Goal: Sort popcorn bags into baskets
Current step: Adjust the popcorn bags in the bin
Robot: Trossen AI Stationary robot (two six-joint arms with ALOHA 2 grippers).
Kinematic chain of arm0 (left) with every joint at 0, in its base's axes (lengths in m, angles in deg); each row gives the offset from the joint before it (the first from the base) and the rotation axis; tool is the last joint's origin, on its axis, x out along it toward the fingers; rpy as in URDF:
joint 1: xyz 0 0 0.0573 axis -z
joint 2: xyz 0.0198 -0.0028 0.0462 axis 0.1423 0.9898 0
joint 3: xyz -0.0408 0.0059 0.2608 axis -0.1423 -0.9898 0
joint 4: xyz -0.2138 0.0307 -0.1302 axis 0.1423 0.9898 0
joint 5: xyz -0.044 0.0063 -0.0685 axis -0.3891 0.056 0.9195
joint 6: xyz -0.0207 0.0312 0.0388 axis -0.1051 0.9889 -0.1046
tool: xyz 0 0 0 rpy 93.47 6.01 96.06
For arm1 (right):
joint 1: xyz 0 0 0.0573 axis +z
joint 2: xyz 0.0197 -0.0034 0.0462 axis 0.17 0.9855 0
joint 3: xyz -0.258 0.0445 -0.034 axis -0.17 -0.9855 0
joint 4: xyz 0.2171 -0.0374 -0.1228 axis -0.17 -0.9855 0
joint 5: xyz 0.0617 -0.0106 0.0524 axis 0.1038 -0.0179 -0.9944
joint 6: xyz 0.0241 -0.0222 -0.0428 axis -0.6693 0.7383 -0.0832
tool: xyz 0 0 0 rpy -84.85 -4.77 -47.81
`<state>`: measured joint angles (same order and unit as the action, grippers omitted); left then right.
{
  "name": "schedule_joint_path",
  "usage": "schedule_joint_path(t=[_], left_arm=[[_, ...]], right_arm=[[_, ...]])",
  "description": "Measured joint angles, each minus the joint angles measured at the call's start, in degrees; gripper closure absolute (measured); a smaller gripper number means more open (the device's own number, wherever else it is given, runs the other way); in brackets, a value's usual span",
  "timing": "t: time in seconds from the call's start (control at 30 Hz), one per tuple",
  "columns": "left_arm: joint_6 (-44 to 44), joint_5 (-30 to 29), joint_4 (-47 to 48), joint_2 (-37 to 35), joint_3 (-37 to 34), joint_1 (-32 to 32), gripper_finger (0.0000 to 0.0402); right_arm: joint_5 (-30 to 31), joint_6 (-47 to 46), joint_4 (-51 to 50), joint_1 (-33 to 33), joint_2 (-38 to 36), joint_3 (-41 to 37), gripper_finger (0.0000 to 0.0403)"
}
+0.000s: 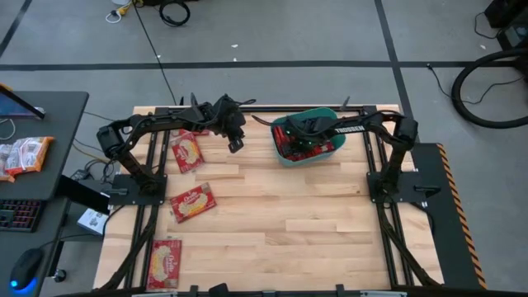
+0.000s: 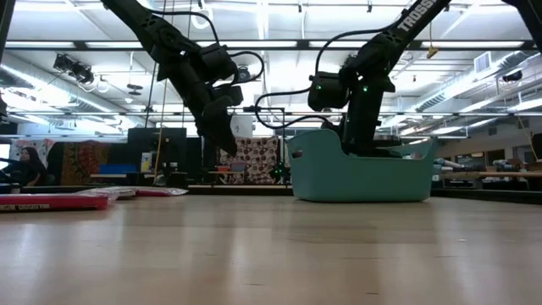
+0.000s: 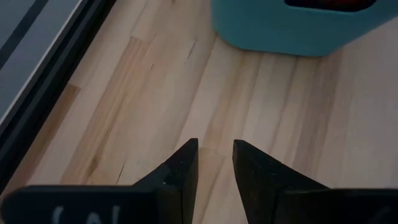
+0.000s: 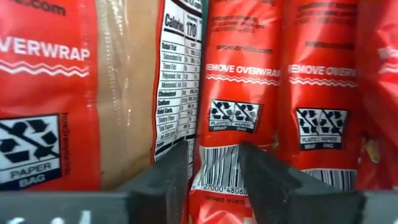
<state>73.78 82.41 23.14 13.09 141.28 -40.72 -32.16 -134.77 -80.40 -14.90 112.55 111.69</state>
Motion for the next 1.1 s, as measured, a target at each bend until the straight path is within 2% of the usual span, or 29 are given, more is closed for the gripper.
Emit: schedule_joint_path(t=[0.1,0.2,0.23,0.37,0.6,0.73,0.87,0.97,1.1], left_arm=[[0.0,0.0,-0.5,0.0,0.0,0.0,0.0296],[0.0,0.0,-1.4,0.0,0.0,0.0,0.0296],[0.0,0.0,-1.8,0.0,0.0,0.0,0.0296],[0.0,-0.1,-2.0,0.0,0.0,0.0,0.0296],[0.1,-0.1,-2.0,0.0,0.0,0.0,0.0296],[1.5,-0.1,-2.0,0.0,0.0,0.0,0.0296],[2.0,-0.1,-2.5,0.0,0.0,0.0,0.0296],[2.1,-0.1,-3.0,0.0,0.0,0.0,0.0296],[2.1,0.0,-2.8,0.0,0.0,0.0,0.0296]], right_arm=[[0.8,0.0,-0.2,-0.3,0.1,-0.1,0.0297],[0.8,0.2,0.0,-0.8,0.1,-0.2,0.0373],[0.8,0.3,0.0,-0.9,0.1,-0.2,0.0387],[0.0,-0.6,-0.9,-1.7,-2.2,-0.6,0.0396],[1.6,-1.7,-10.7,-3.9,-11.4,-0.8,0.0398],[2.8,1.0,-16.7,-4.7,-15.9,-0.8,0.0400],[1.7,3.0,-14.0,-4.7,-18.2,-0.8,0.0395],[0.5,2.5,-9.3,-2.7,-17.6,-0.7,0.0370],[-0.9,2.4,-4.2,-0.3,-13.5,-0.6,0.0311]])
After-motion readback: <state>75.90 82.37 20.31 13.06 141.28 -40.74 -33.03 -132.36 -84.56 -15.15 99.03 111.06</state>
